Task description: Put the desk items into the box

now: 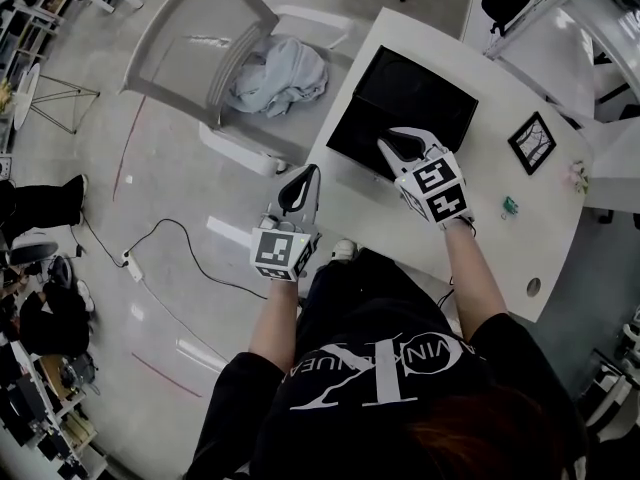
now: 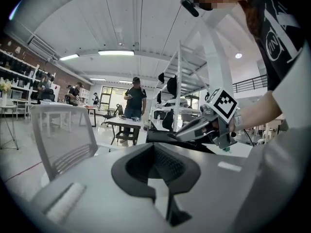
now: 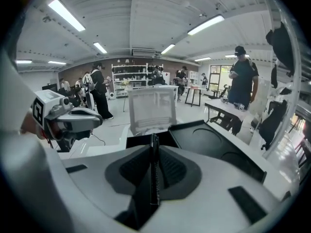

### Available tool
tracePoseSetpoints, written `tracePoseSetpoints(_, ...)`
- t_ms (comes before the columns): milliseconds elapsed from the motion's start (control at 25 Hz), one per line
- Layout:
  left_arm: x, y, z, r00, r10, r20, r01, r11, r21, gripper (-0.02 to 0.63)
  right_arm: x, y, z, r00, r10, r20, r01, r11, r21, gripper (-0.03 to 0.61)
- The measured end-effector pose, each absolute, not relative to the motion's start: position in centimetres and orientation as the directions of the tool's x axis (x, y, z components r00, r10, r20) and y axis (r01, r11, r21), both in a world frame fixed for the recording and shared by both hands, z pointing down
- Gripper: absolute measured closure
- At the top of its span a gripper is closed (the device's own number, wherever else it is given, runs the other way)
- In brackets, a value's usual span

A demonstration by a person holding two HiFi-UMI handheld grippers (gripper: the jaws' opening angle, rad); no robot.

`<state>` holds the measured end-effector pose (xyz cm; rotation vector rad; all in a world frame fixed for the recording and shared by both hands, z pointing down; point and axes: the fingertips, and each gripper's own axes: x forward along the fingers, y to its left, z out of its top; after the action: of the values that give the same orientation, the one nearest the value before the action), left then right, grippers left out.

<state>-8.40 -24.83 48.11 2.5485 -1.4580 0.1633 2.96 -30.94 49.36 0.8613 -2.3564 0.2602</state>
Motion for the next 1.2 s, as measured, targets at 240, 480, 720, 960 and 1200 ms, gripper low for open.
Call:
tracePoseSetpoints(240, -8.4, -25.7, 48.9, 0.515, -0.833, 0.203, -0.857, -0.501, 0.119, 0.604, 2.3, -31.5, 51.3, -0.587, -0.465, 0.663, -0.605, 0.796, 0.022, 0.511)
tracePoseSetpoints(480, -8.1, -26.3, 49.4, 0.522, -0.827, 0.209, -0.853, -0.507, 0.123, 0.604, 1.8, -31.5, 53.2, -0.564, -0.400, 0.723, -0.562, 0.827, 0.019, 0.511)
tracePoseSetpoints(720, -8.2, -26.7, 49.8, 0.515, -0.829, 0.219, -0.857, -0.496, 0.140, 0.604, 1.5, -31.2, 55.0, -0.544, -0.326, 0.773, -0.521, 0.854, -0.007, 0.511)
tracePoseSetpoints(960, -8.4, -26.9, 50.3, 0.503, -0.833, 0.232, -0.864, -0.477, 0.160, 0.604, 1.4, -31.3, 56.4, -0.512, -0.286, 0.810, -0.480, 0.878, 0.007, 0.511)
tracePoseSetpoints(1200, -8.3, -26.9, 50.4, 0.497, -0.835, 0.239, -0.868, -0.470, 0.163, 0.604, 1.4, -31.1, 57.3, -0.488, -0.248, 0.837, -0.453, 0.891, 0.001, 0.511)
